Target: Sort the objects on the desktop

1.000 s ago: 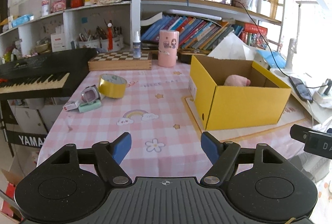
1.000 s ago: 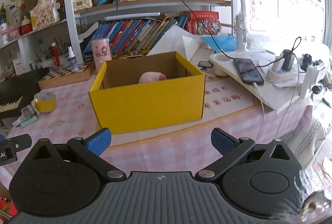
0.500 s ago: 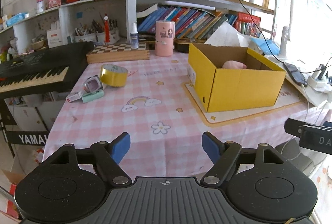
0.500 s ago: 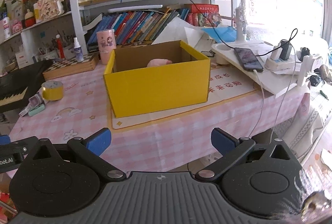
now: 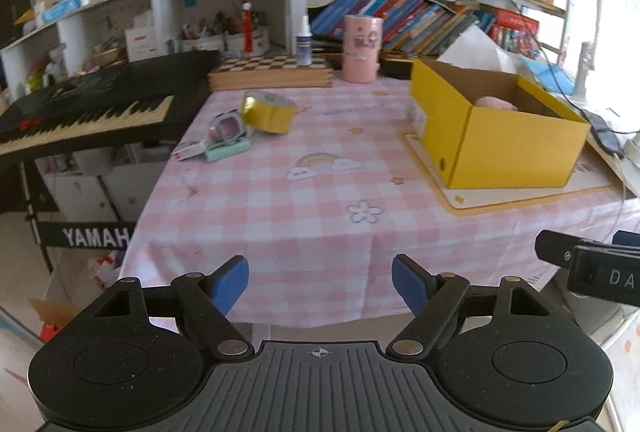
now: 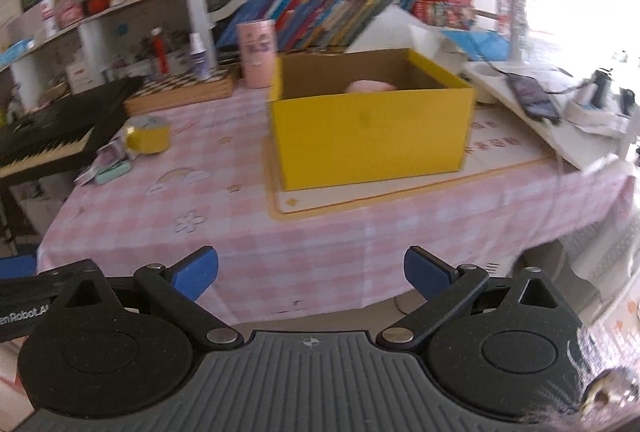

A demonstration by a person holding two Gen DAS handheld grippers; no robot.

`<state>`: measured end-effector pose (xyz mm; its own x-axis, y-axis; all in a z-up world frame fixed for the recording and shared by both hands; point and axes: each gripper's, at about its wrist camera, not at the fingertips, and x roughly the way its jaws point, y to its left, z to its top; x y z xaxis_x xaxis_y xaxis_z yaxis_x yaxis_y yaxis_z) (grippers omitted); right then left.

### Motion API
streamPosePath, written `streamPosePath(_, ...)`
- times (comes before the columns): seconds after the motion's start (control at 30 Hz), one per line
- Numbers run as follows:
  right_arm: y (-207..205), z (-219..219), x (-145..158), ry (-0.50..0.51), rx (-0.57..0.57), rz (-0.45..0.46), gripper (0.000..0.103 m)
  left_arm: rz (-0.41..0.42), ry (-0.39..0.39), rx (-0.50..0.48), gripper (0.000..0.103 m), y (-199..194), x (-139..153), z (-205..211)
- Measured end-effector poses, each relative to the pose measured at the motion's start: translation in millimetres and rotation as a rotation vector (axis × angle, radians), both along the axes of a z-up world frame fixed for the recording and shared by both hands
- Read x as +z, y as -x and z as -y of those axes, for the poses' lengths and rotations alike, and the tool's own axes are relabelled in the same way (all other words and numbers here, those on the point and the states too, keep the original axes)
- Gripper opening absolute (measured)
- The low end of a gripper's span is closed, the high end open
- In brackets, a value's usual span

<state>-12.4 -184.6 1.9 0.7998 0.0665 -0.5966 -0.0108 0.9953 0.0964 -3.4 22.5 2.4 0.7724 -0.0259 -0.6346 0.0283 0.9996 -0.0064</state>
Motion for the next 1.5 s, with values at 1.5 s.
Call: streamPosePath(1.5,-71.2,-82.0,-7.6,0.003,0.267,-0.066,0.085,-0.06,0.007,0.131,0.084,-31.1,-10.2,-59.6)
